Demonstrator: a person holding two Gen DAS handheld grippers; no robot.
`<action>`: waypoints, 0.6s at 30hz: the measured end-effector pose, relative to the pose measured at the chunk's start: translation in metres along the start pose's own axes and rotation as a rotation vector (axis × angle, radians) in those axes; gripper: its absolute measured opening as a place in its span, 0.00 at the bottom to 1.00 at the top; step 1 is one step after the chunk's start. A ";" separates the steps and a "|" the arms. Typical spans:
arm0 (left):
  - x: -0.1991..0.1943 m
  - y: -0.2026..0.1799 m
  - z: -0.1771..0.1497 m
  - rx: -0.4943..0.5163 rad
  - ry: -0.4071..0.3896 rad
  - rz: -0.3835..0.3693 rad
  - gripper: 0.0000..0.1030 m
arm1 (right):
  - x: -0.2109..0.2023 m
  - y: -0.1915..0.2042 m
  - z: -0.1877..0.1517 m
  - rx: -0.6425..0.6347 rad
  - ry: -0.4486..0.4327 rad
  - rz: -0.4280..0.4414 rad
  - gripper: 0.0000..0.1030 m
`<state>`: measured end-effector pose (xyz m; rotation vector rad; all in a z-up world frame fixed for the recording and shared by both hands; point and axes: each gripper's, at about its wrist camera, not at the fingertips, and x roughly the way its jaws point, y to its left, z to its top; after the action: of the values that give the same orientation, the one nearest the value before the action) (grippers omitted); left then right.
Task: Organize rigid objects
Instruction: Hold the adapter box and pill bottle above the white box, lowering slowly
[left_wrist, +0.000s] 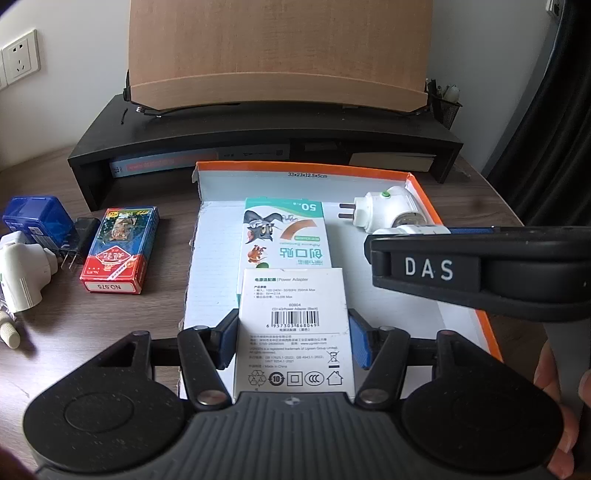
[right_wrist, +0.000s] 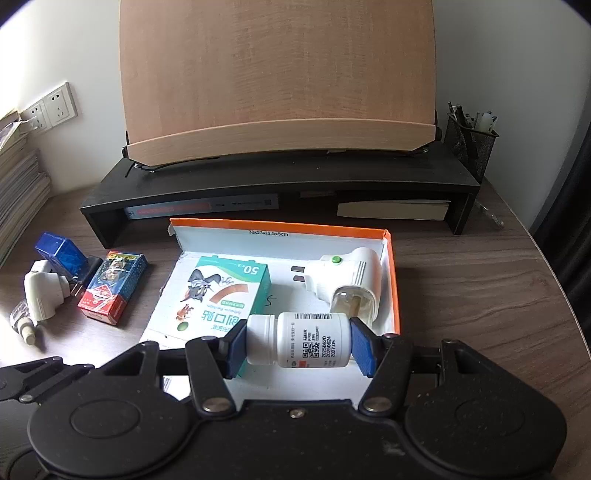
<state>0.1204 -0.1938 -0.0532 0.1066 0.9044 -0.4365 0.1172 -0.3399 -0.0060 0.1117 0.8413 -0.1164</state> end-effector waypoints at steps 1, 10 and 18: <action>0.001 0.000 0.000 -0.002 0.000 0.001 0.58 | 0.000 0.000 0.000 -0.002 0.000 0.000 0.67; 0.005 -0.003 0.000 0.004 0.007 -0.004 0.58 | 0.003 0.000 0.001 -0.006 0.005 -0.001 0.67; 0.006 -0.003 0.000 0.005 0.007 -0.004 0.58 | 0.007 0.000 0.002 -0.008 0.011 -0.001 0.67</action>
<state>0.1227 -0.1983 -0.0572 0.1108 0.9111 -0.4422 0.1232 -0.3403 -0.0100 0.1045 0.8532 -0.1137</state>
